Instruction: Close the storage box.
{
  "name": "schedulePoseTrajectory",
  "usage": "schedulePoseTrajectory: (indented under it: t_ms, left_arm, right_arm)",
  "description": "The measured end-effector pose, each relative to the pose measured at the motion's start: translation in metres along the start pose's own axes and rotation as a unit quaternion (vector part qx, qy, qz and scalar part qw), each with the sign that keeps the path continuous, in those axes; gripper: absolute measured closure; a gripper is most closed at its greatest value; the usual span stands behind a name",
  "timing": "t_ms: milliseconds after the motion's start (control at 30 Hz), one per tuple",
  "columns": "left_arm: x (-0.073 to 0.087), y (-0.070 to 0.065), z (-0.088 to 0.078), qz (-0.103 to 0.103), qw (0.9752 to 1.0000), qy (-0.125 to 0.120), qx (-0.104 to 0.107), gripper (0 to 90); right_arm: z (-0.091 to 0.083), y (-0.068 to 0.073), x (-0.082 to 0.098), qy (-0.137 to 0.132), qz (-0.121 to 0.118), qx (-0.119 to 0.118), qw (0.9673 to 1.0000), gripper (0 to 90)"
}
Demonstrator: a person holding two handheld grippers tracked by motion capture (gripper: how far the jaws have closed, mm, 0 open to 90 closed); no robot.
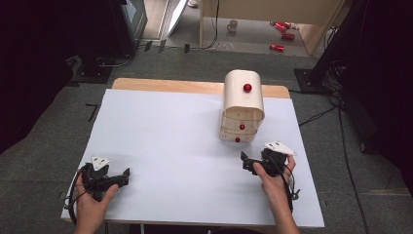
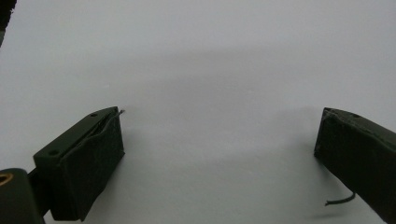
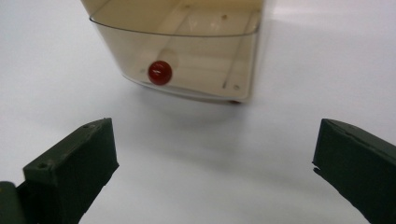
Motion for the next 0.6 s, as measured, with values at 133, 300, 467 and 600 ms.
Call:
schedulePoseTrajectory:
  t_ms: [133,300,467,600]
  left_arm:
    - [0.000,0.000,0.000,0.000,1.0000,0.000,0.000,1.2]
    - [0.000,0.000,0.000,0.000,1.0000,0.000,0.000,1.2]
    - [0.000,0.000,0.000,0.000,1.0000,0.000,0.000,1.2]
    - [0.000,0.000,0.000,0.000,1.0000,0.000,0.000,1.2]
  right_arm:
    - [-0.005,-0.007,0.004,0.002,0.000,0.007,1.0000,0.0]
    - [-0.017,-0.022,0.014,0.004,0.005,0.013,0.9999,0.0]
    - [-0.025,-0.034,0.025,0.009,0.011,0.019,0.9997,0.0]
    - [-0.031,-0.043,0.034,0.013,0.018,0.024,0.9995,0.0]
Point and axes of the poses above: each handheld gripper's, and its own axes: z roughly forward along the jaws, x roughly out of its underside, y roughly to its left, the point moved 7 cm from there along z, roughly forward along the jaws, and after that the axes turned 4 degrees about -x, right-handed, at the moved point
